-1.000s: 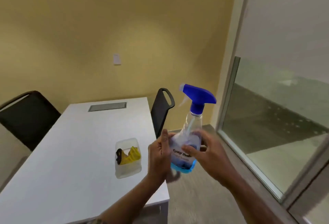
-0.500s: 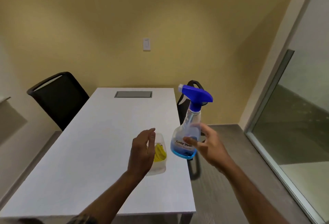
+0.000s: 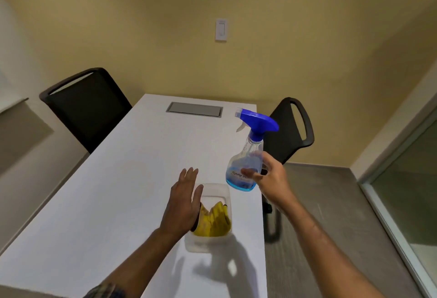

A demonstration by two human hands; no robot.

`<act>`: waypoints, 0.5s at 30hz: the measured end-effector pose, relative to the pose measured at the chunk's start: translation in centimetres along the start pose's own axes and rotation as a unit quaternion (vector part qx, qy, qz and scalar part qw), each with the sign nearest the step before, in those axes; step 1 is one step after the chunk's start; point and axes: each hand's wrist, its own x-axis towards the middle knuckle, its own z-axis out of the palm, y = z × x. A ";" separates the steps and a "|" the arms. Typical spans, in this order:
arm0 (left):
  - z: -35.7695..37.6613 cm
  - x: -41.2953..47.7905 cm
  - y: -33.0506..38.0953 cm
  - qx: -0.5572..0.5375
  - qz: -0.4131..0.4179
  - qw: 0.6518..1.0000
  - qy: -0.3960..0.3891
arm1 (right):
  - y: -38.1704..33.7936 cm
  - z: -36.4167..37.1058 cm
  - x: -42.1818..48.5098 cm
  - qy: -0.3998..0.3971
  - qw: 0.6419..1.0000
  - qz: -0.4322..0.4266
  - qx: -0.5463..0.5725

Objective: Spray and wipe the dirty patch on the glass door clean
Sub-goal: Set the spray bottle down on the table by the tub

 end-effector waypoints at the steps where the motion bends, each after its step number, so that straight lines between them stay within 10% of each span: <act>1: 0.4 1.0 -0.7 0.001 -0.003 1.000 -0.005 | 0.4 0.6 1.2 0.003 1.000 0.002 0.007; 15: 6.1 10.0 -11.0 -0.007 -0.007 0.997 -0.077 | 8.7 9.6 13.5 -0.004 0.999 0.048 0.016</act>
